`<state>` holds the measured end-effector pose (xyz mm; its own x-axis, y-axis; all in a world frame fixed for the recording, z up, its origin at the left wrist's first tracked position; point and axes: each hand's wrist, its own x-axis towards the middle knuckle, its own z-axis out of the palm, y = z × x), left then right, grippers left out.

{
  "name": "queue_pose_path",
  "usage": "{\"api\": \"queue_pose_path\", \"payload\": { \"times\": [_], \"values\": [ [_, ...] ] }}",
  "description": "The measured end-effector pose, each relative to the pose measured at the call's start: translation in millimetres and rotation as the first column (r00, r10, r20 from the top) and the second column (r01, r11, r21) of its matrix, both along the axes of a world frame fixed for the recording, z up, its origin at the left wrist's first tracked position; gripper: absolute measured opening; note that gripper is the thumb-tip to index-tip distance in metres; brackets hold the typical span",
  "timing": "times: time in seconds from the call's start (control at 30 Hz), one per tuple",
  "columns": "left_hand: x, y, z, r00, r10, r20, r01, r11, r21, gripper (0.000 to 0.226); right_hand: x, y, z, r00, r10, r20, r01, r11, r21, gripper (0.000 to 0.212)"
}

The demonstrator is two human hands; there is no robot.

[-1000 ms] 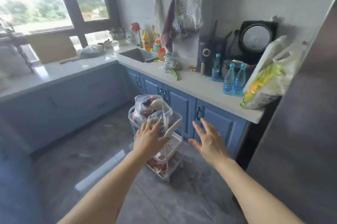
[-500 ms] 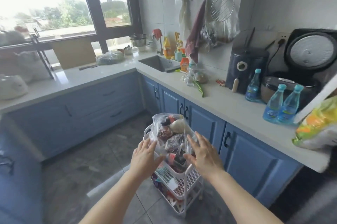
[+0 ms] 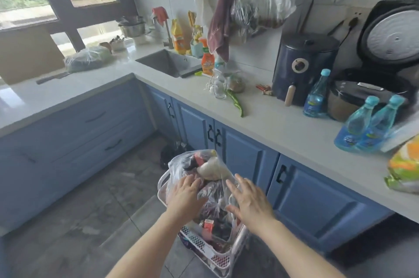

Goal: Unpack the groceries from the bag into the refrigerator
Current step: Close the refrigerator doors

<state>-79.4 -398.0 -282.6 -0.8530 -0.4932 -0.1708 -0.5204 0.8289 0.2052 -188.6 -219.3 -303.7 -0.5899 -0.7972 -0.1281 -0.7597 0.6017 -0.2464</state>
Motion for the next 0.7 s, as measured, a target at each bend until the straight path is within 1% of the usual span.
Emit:
{"api": "queue_pose_path", "payload": {
  "times": [0.1, 0.2, 0.27, 0.37, 0.5, 0.7],
  "values": [
    [-30, -18, -26, 0.989, -0.125, 0.078, 0.122, 0.992, 0.044, 0.065, -6, -16, -19, 0.996, -0.085, 0.019, 0.085, 0.996, 0.011, 0.072],
    [-46, -33, -54, 0.969, -0.211, 0.125, 0.199, 0.974, 0.105, 0.071, -5, -35, -35, 0.983, -0.175, 0.053, 0.175, 0.984, 0.007, 0.072],
    [-54, -46, -69, 0.958, -0.245, 0.147, 0.229, 0.966, 0.118, 0.074, -3, -49, -45, 0.973, -0.22, 0.062, 0.222, 0.975, -0.018, 0.075],
    [-67, -70, -84, 0.956, -0.247, 0.161, 0.23, 0.966, 0.115, 0.076, 2, -70, -54, 0.961, -0.261, 0.097, 0.265, 0.964, -0.033, 0.075],
    [-89, -98, -93, 0.961, -0.246, 0.124, 0.238, 0.968, 0.079, 0.074, 5, -95, -64, 0.956, -0.275, 0.104, 0.28, 0.959, -0.039, 0.072],
    [-116, -113, -107, 0.943, -0.324, 0.076, 0.316, 0.944, 0.096, 0.071, 0, -116, -77, 0.946, -0.311, 0.093, 0.313, 0.95, -0.012, 0.074]
  ]
}}
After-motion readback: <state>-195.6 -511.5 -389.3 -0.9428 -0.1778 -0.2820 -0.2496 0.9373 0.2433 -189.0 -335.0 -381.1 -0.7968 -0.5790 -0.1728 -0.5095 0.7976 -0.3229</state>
